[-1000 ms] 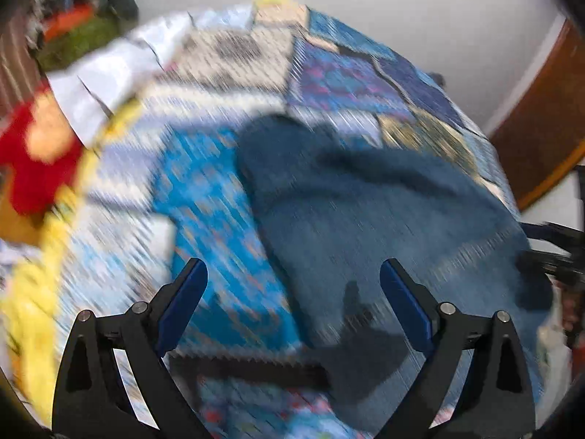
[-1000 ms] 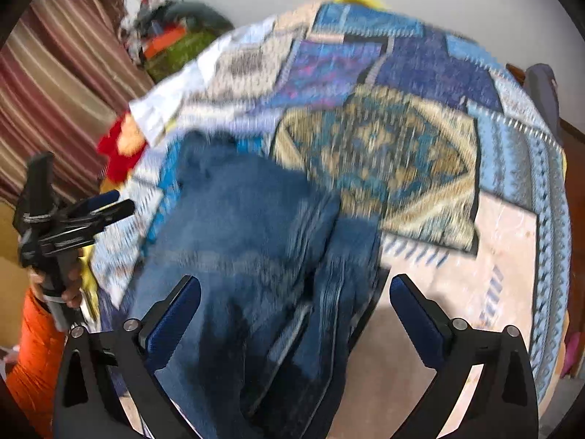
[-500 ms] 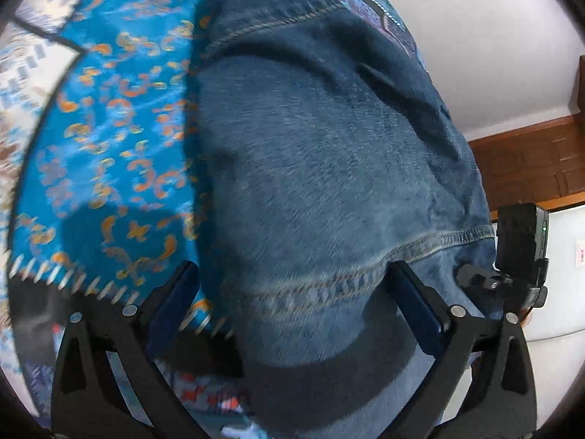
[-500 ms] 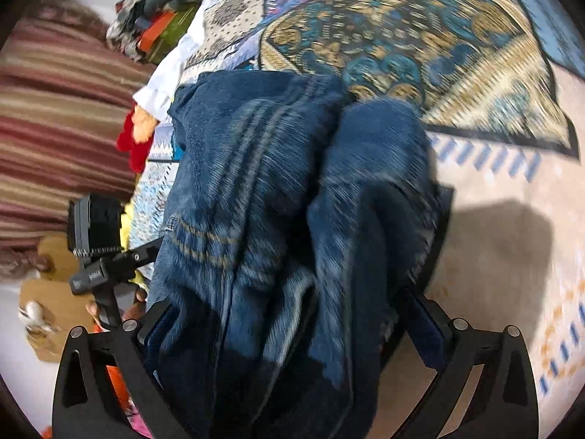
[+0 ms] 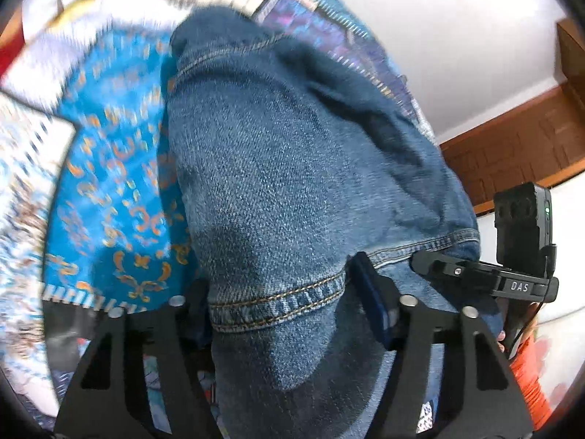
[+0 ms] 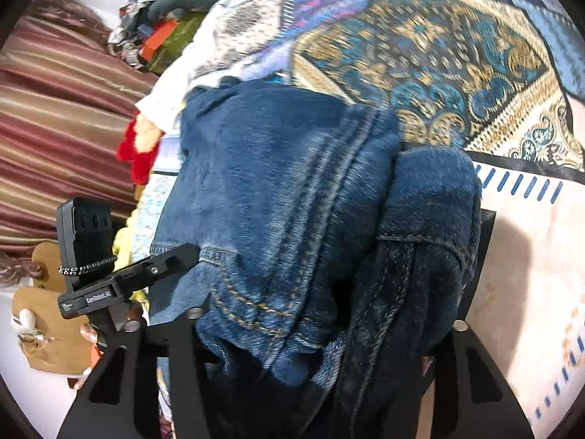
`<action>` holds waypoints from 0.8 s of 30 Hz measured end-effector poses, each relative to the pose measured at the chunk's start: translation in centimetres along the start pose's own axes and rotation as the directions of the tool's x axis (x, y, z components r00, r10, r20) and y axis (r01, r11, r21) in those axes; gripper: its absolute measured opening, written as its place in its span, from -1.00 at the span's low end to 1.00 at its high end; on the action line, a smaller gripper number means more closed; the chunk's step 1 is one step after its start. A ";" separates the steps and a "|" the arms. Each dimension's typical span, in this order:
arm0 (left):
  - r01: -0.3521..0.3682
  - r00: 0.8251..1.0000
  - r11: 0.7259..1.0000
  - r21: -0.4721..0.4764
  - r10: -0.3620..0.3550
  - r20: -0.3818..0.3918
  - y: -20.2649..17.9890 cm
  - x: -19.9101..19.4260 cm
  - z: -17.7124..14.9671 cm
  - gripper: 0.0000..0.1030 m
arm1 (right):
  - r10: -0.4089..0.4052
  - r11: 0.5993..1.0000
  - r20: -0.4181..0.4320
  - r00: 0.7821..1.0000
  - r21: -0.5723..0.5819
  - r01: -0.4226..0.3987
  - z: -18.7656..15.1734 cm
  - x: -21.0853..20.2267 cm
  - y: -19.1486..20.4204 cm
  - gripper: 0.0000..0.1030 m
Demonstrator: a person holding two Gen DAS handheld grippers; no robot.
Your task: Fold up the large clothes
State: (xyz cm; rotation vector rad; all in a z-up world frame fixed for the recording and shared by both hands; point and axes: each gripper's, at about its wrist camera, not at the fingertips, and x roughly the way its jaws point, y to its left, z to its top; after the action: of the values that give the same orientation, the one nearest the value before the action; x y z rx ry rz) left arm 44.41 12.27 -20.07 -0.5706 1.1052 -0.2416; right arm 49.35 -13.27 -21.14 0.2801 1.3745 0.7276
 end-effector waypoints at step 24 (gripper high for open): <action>-0.219 0.950 0.973 0.067 0.197 0.240 6.7 -16.3 -1.3 0.14 | 0.103 0.988 0.050 0.993 -0.123 -0.096 -0.7 2.8 16.1 -0.12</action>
State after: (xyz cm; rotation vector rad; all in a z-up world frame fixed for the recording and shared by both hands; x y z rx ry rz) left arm 35.47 24.85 -11.55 -0.3836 0.9132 -0.0400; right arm 43.87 0.43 -14.07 0.2730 1.2646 0.8764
